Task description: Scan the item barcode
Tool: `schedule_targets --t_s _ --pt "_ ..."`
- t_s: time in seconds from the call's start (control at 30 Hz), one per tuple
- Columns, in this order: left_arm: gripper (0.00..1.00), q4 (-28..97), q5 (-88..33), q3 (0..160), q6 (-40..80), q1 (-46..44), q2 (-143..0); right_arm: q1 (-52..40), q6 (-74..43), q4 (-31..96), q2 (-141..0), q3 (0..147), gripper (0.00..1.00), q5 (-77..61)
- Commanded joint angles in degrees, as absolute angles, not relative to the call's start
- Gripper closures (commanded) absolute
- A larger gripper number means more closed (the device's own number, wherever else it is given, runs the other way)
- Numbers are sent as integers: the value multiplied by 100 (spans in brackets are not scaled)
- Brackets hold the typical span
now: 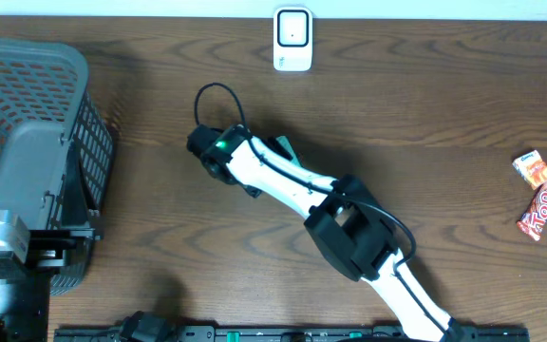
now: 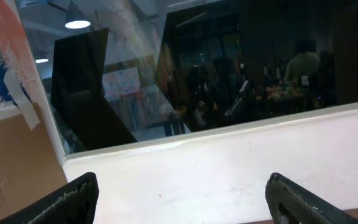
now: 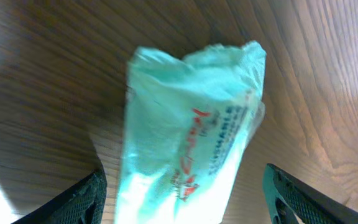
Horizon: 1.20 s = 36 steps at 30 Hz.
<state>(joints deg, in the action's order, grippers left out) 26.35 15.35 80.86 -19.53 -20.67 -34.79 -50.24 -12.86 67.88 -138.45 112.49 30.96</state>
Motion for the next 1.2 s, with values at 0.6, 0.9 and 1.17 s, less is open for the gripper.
schedule_targets --t_s 0.6,0.9,1.17 --pt "14 2633 1610 8068 -1990 -2043 -3500 -4925 -432 6993 -14254 10873 99 1258" --pt "14 2650 1610 8068 -1990 -2043 -3500 -4462 1660 8960 -13594 12578 99 -2733" --pt "14 2652 1610 8068 -1990 -2043 -3500 -3553 2875 9749 -13502 12551 99 -5004"
